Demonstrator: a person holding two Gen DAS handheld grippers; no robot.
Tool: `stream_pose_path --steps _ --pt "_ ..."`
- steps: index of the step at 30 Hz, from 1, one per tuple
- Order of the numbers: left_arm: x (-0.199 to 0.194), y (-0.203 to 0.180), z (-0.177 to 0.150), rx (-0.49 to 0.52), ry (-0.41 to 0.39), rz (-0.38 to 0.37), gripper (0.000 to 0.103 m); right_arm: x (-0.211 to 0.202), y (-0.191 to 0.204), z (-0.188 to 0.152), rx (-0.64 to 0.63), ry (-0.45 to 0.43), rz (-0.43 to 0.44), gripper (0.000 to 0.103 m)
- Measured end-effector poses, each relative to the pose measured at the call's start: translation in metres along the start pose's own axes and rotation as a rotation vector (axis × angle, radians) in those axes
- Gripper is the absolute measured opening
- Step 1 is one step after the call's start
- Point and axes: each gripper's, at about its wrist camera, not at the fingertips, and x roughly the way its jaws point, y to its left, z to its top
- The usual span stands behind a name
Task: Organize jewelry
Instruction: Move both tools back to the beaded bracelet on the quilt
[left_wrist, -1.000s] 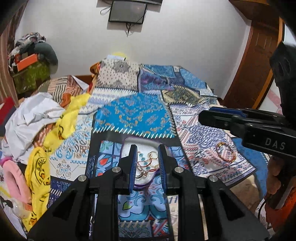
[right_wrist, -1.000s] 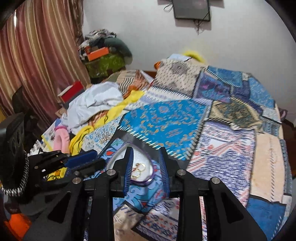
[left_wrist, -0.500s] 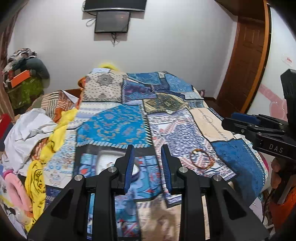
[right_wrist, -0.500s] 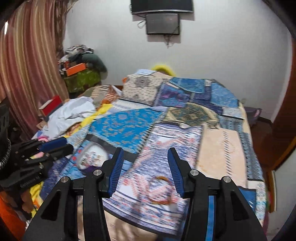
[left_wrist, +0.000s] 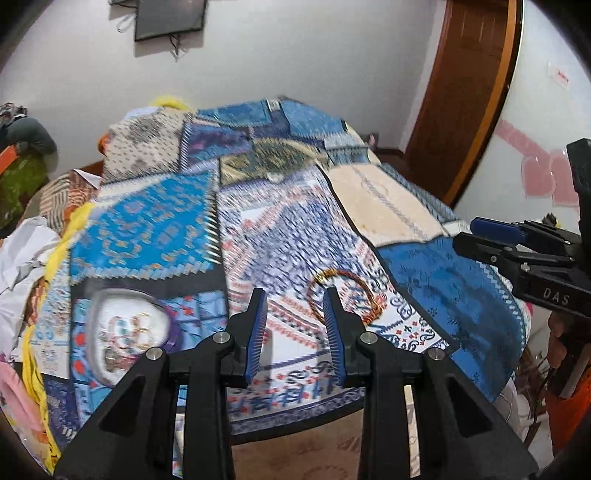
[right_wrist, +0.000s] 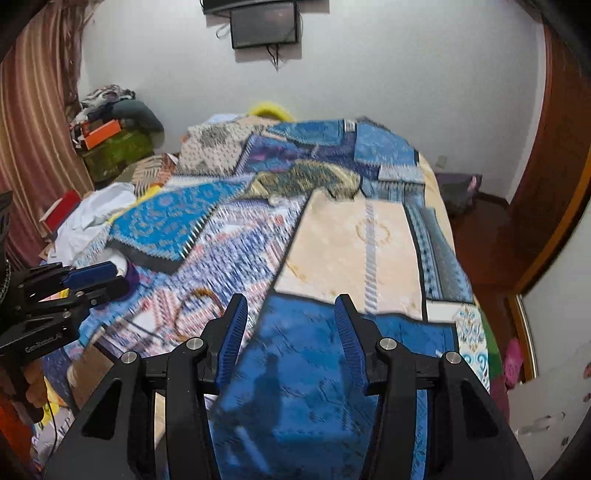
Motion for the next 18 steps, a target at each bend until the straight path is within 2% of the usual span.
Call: stream_pose_path --steps 6,12,15,18 --pt "0.03 -0.006 -0.006 -0.019 0.074 -0.027 0.031 0.023 0.004 -0.018 -0.047 0.074 0.038 0.045" --pt "0.049 -0.005 -0.005 -0.029 0.106 -0.045 0.03 0.038 0.015 -0.023 -0.104 0.077 0.079 0.045" --pt "0.053 -0.005 -0.008 -0.037 0.101 -0.015 0.021 0.047 0.016 -0.021 -0.112 0.093 0.1 0.045" --pt "0.055 -0.003 -0.01 -0.058 0.094 -0.009 0.019 0.056 0.017 -0.02 -0.122 0.108 0.114 0.044"
